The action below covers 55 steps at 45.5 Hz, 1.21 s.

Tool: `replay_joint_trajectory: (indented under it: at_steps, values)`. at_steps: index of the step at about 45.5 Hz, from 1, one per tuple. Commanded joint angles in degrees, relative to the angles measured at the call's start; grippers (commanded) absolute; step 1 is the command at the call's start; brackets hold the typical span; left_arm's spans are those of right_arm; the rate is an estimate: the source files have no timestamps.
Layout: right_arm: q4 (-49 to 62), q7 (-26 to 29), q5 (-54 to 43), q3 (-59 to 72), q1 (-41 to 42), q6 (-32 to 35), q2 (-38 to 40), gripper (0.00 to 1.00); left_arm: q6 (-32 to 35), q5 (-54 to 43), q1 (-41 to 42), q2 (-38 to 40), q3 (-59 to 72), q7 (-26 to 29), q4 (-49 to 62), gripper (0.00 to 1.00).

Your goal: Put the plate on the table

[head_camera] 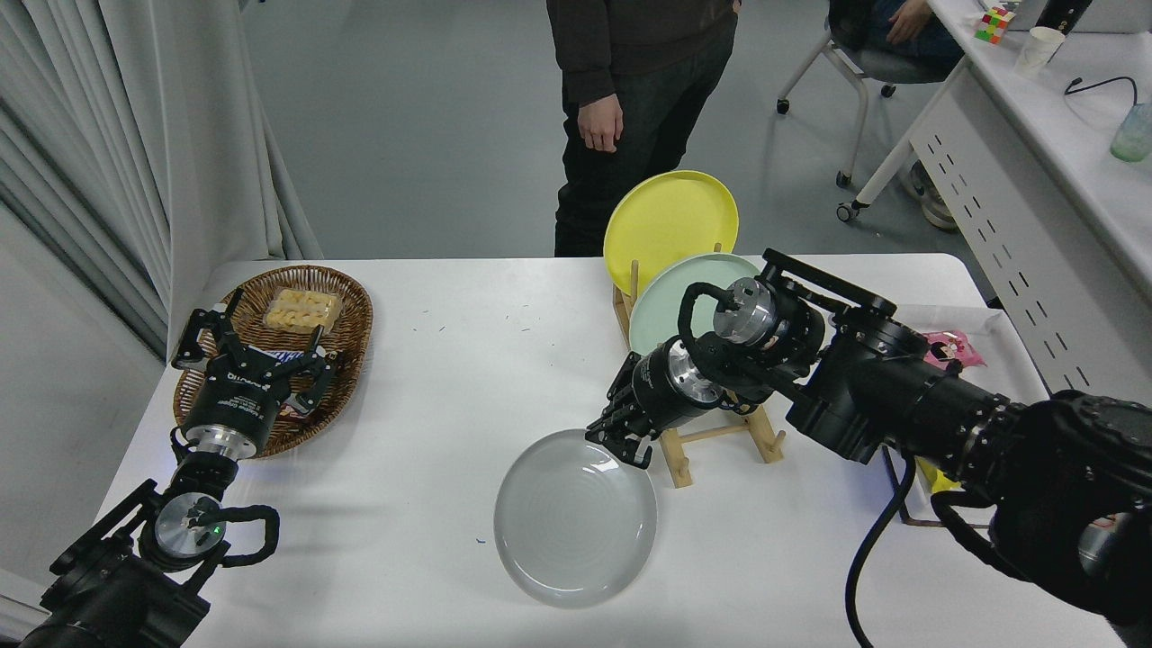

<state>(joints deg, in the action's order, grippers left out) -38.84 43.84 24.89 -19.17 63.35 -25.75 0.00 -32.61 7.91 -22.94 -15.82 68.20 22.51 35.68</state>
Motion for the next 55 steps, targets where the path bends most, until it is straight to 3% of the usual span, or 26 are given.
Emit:
replay_joint_trajectory:
  at_steps: [1, 55]
  values:
    - [0.1, -2.8, 0.3, 0.0, -0.6, -0.1, 0.0, 0.00, 0.0, 0.0, 0.0, 0.0, 0.0, 0.1, 0.0, 0.98]
    - [0.1, -2.2, 1.1, 0.0, -1.2, -0.5, 0.0, 0.00, 0.0, 0.0, 0.0, 0.0, 0.0, 0.1, 0.0, 0.98]
